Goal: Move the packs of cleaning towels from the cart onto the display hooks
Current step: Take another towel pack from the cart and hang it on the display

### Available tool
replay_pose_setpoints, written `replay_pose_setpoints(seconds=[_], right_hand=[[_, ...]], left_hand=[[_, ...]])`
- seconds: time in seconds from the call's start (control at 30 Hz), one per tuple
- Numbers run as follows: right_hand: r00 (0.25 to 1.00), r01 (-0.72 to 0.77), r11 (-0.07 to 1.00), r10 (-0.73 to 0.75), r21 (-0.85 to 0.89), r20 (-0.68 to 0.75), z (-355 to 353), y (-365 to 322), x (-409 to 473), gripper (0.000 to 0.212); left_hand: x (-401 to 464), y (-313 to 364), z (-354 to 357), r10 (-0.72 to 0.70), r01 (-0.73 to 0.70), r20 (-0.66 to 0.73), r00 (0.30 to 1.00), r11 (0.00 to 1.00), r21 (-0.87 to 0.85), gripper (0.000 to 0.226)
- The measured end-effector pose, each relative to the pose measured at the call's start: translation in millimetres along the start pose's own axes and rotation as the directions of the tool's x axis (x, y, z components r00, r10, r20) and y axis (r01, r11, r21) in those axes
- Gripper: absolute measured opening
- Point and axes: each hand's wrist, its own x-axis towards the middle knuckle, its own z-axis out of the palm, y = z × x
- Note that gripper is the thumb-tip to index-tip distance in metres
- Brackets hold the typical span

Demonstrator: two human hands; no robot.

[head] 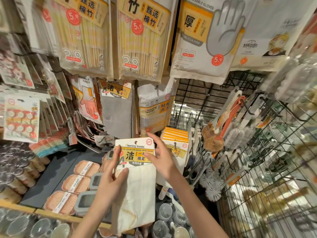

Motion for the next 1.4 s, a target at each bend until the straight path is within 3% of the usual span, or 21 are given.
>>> replay_pose_setpoints(seconds=[0.2, 0.33, 0.7, 1.1, 1.23, 1.4], right_hand=[[0.991, 0.058, 0.983, -0.077, -0.173, -0.108, -19, 16, -14, 0.056], [0.985, -0.100, 0.964, 0.062, -0.245, -0.158, -39, 36, -21, 0.057], [0.928, -0.227, 0.957, 0.157, -0.179, -0.338, -91, 75, -17, 0.053], [0.910, -0.250, 0.932, 0.134, -0.262, -0.393, -93, 110, 5, 0.055], [0.907, -0.221, 0.917, 0.069, -0.331, -0.416, -90, 115, 4, 0.055], [0.943, -0.195, 0.876, 0.043, -0.442, -0.331, -80, 122, -6, 0.065]], left_hand=[[7, -7, 23, -0.035, 0.041, 0.092, 0.995, 0.997, -0.070, 0.069], [10, -19, 49, -0.062, 0.076, 0.184, 0.981, 0.995, -0.068, 0.070], [57, -58, 118, -0.056, 0.064, 0.379, 0.924, 0.998, -0.009, 0.078], [83, -98, 139, -0.040, 0.021, 0.364, 0.931, 0.998, 0.055, 0.078], [88, -104, 148, -0.028, -0.010, 0.271, 0.962, 0.990, 0.139, 0.081], [94, -111, 156, -0.047, 0.009, 0.212, 0.976, 0.985, 0.175, 0.081]])
